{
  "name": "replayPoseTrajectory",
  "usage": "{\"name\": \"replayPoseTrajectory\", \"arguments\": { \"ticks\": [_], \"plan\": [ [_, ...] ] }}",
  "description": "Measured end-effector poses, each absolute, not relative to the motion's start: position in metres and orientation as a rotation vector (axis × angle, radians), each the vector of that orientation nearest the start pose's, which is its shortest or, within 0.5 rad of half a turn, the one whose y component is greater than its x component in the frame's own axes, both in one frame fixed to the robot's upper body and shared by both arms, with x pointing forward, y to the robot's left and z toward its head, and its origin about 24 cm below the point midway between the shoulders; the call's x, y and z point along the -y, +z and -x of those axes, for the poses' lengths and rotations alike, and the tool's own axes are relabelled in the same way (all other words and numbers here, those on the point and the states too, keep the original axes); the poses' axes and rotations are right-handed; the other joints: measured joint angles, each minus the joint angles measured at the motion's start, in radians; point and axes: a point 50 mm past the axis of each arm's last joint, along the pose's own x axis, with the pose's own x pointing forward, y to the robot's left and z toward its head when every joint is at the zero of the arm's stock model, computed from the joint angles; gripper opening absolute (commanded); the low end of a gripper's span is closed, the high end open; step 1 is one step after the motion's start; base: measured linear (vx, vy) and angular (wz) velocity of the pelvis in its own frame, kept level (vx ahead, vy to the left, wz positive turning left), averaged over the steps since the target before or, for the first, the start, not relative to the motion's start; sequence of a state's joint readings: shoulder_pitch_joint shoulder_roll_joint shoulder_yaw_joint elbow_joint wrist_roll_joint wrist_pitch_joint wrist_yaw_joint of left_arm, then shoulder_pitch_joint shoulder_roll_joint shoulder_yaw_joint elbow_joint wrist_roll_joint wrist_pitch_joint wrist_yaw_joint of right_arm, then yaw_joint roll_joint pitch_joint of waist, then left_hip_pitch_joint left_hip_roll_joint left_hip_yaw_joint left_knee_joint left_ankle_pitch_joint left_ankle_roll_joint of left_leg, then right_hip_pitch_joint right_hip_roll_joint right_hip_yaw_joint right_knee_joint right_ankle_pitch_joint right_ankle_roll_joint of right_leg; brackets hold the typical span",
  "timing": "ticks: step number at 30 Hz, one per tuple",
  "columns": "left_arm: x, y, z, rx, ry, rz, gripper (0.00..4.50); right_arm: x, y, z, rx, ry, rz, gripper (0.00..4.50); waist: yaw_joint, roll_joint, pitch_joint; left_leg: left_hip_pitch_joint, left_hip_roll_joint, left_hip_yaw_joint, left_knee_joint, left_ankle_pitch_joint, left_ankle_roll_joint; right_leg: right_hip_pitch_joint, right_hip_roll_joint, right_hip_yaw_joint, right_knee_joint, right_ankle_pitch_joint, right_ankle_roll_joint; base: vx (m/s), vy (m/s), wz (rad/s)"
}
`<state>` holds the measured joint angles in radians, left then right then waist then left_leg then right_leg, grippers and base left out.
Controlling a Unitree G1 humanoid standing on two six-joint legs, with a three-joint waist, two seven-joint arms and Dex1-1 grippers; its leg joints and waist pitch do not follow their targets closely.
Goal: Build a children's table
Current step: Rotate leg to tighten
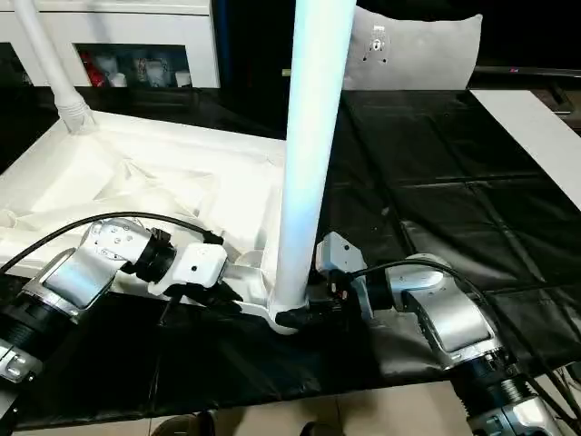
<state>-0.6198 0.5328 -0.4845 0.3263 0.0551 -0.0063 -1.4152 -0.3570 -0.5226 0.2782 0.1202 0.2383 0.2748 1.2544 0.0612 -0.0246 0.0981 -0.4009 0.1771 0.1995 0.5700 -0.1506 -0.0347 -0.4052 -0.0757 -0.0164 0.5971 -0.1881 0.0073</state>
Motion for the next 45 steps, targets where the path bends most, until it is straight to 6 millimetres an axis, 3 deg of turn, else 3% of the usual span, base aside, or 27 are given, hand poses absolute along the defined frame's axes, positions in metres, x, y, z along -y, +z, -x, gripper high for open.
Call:
{"name": "replayPoseTrajectory", "arguments": {
  "ticks": [3, 7, 9, 12, 17, 23, 24, 35, 41, 45],
  "plan": [
    [-0.122, 0.085, -0.294, -0.408, -1.668, -0.776, 0.00, 0.143, 0.071, -0.266, -0.368, 1.424, 0.205, 2.74, 0.000, 0.000, 0.000, 0.000, 0.000, 0.000, 0.000, 0.000, 0.000, 0.000, 0.000, 0.000, 0.000, 0.000, 0.000, 0.000, 0.000, 0.00],
    [-0.120, 0.085, -0.297, -0.460, -1.527, -0.695, 0.00, 0.138, 0.065, -0.264, -0.373, 1.251, 0.085, 2.74, -0.008, 0.000, 0.000, 0.003, 0.000, 0.000, 0.000, 0.000, 0.000, 0.001, 0.000, 0.001, 0.002, 0.001, -0.001, 0.000, 0.000, 0.00],
    [-0.120, 0.083, -0.300, -0.491, -1.429, -0.652, 0.00, 0.132, 0.061, -0.269, -0.356, 1.131, 0.037, 2.74, -0.021, 0.000, 0.000, 0.007, 0.000, 0.000, 0.000, 0.000, -0.001, 0.003, 0.000, 0.001, 0.002, -0.001, 0.003, 0.000, 0.000, 0.00],
    [-0.115, 0.081, -0.306, -0.499, -1.269, -0.583, 0.00, 0.120, 0.057, -0.279, -0.322, 0.897, -0.052, 2.74, -0.053, -0.001, 0.001, 0.011, -0.001, -0.001, 0.000, 0.001, -0.002, 0.001, -0.001, 0.001, -0.001, -0.004, 0.006, 0.000, 0.000, 0.00],
    [-0.090, 0.077, -0.308, -0.504, -1.104, -0.477, 0.00, 0.115, 0.055, -0.292, -0.290, 0.639, -0.090, 2.73, -0.082, -0.002, 0.001, 0.012, -0.002, -0.002, 0.000, 0.001, -0.002, -0.002, -0.002, 0.002, -0.008, -0.004, 0.006, -0.007, 0.005, -0.04],
    [-0.062, 0.079, -0.317, -0.477, -0.917, -0.400, 0.00, 0.107, 0.059, -0.314, -0.266, 0.401, -0.091, 2.73, -0.083, 0.000, 0.002, 0.004, -0.003, -0.002, -0.001, 0.001, -0.002, -0.012, -0.002, 0.002, -0.011, -0.003, 0.006, 0.000, 0.000, 0.00],
    [-0.060, 0.080, -0.318, -0.470, -0.913, -0.403, 0.00, 0.107, 0.060, -0.315, -0.254, 0.386, -0.099, 3.29, -0.083, 0.000, 0.002, 0.001, -0.003, -0.002, -0.001, 0.001, -0.002, -0.013, -0.002, 0.002, -0.011, 0.000, 0.005, 0.000, 0.000, 0.00],
    [-0.073, 0.083, -0.318, -0.392, -0.990, -0.521, 0.00, 0.110, 0.061, -0.311, -0.192, 0.481, -0.079, 4.19, -0.076, 0.000, 0.002, -0.002, 0.000, -0.002, -0.008, 0.001, -0.002, -0.016, 0.001, 0.000, -0.020, 0.026, 0.006, 0.000, 0.000, 0.00],
    [-0.093, 0.081, -0.313, -0.364, -1.124, -0.553, 0.00, 0.132, 0.060, -0.291, -0.187, 0.689, 0.010, 4.45, -0.057, 0.000, 0.003, -0.001, 0.000, -0.001, -0.008, 0.001, -0.002, -0.016, 0.001, 0.000, -0.020, 0.026, 0.006, 0.000, 0.000, 0.00],
    [-0.106, 0.080, -0.309, -0.356, -1.237, -0.620, 0.00, 0.139, 0.076, -0.282, -0.147, 0.881, 0.062, 4.45, -0.047, 0.001, 0.003, 0.000, 0.000, -0.001, -0.006, 0.001, -0.002, -0.014, 0.000, 0.000, -0.019, 0.026, 0.006, 0.000, 0.000, 0.00]
  ]
}}
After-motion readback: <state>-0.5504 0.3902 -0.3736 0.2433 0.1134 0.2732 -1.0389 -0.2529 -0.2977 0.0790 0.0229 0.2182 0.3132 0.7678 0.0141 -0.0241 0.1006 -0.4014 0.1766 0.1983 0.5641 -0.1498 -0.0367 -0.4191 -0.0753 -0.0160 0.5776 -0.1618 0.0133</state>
